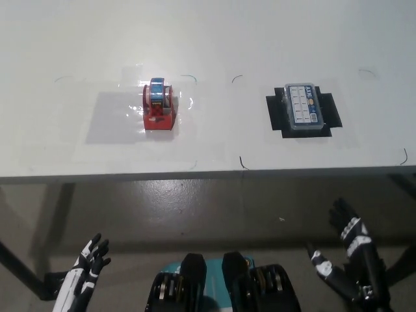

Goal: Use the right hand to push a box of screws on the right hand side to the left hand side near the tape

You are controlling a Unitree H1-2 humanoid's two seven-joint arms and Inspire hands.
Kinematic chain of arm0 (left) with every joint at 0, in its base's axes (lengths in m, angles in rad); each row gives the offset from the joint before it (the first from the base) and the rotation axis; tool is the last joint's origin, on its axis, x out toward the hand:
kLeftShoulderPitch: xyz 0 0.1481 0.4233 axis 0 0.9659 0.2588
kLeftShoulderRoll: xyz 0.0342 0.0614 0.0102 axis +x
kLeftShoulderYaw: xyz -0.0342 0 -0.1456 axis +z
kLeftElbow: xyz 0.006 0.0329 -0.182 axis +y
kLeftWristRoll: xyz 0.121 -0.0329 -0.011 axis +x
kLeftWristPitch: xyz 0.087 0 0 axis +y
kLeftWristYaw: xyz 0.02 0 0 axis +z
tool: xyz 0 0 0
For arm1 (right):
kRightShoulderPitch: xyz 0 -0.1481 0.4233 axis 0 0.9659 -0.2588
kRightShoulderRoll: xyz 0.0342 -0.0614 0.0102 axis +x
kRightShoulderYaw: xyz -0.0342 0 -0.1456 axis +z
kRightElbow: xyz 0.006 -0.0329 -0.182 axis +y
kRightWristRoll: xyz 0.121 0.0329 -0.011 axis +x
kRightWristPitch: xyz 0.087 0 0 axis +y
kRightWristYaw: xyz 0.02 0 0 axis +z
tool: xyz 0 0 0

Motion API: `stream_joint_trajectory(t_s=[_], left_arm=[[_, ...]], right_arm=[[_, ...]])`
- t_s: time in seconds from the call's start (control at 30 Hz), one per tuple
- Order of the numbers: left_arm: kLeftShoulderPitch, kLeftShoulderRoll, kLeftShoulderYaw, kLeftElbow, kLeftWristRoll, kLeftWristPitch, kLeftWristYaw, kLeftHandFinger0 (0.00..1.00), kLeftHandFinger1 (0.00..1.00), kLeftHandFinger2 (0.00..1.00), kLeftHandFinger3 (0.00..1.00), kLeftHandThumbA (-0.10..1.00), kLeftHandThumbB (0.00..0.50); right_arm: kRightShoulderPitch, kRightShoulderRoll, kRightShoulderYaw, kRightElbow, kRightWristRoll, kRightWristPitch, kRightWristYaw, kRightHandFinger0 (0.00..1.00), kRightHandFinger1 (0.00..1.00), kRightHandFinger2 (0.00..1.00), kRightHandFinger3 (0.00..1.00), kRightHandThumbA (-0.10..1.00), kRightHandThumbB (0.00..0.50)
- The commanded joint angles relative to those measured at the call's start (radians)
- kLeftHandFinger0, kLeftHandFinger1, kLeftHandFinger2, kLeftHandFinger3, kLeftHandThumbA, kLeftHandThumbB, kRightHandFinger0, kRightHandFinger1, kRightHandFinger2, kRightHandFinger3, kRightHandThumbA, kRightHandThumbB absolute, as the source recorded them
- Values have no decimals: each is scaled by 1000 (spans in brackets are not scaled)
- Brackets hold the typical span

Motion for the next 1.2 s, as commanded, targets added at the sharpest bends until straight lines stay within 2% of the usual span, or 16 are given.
stream_joint_trajectory(t_s=[0.0,0.07,0.1,0.2,0.3,0.47,0.5,0.77,0.83,0.87,0.93,0.97,1.03,1.1,1.13,1.17], left_arm=[[-11,23,-1,-37,-18,-41,-27,1000,1000,1000,1000,855,151],[-8,22,-2,-45,-14,-36,-26,1000,1000,1000,1000,854,151],[-9,23,-2,-44,-11,-41,-25,1000,1000,1000,1000,854,150],[-10,23,-2,-37,-17,-48,-30,1000,1000,1000,1000,852,147],[-9,22,3,-37,-17,-51,-28,1000,1000,1000,1000,839,148],[-7,22,0,-45,-16,-46,-35,1000,1000,1000,1000,836,147],[-8,23,-1,-46,-12,-45,-35,1000,1000,1000,1000,839,148],[-8,18,-3,-47,-18,-37,-36,1000,1000,1000,1000,831,165],[-8,19,-3,-51,-17,-42,-36,1000,1000,1000,1000,825,160],[-9,20,-3,-50,-14,-41,-35,1000,1000,1000,1000,826,162],[-11,19,-2,-48,-20,-42,-37,1000,1000,1000,1000,825,164],[-7,18,-2,-53,-24,-37,-39,1000,1000,1000,1000,818,158],[-7,19,-3,-54,-20,-36,-38,1000,1000,1000,1000,818,158],[-6,20,-4,-60,-22,-32,-40,1000,1000,1000,1000,820,157],[-4,19,-3,-64,-20,-30,-39,1000,1000,1000,1000,821,156],[-4,19,-3,-64,-20,-30,-39,1000,1000,1000,1000,822,156]], right_arm=[[-79,9,-42,-70,0,-19,-44,889,924,1000,1000,671,119],[-128,-5,-60,-60,28,-25,-37,867,920,1000,1000,660,112],[-169,-28,-76,-53,49,-9,-27,919,959,1000,1000,693,136],[-229,-49,-110,-61,14,41,-44,999,1000,1000,1000,772,146],[-288,-49,-133,-67,7,107,-60,1000,1000,1000,1000,792,175],[-413,-75,-156,-5,15,145,-60,1000,1000,1000,1000,741,71],[-444,-80,-161,23,15,150,-62,1000,1000,1000,1000,744,70],[-655,-104,-181,305,-2,106,-102,1000,1000,1000,1000,773,82],[-725,-102,-185,402,0,116,-120,1000,1000,1000,1000,784,120],[-753,-103,-185,452,9,92,-114,1000,1000,1000,1000,791,98],[-790,-104,-184,522,16,68,-110,1000,1000,1000,1000,825,92],[-841,-102,-184,625,26,51,-106,1000,1000,1000,1000,917,82],[-865,-103,-183,679,25,35,-108,1000,1000,1000,1000,982,83],[-914,-99,-189,782,41,20,-101,1000,1000,1000,1000,1000,110],[-940,-93,-195,846,53,11,-98,1000,1000,1000,1000,1000,147],[-945,-93,-196,860,54,3,-98,1000,1000,1000,1000,1000,149]])
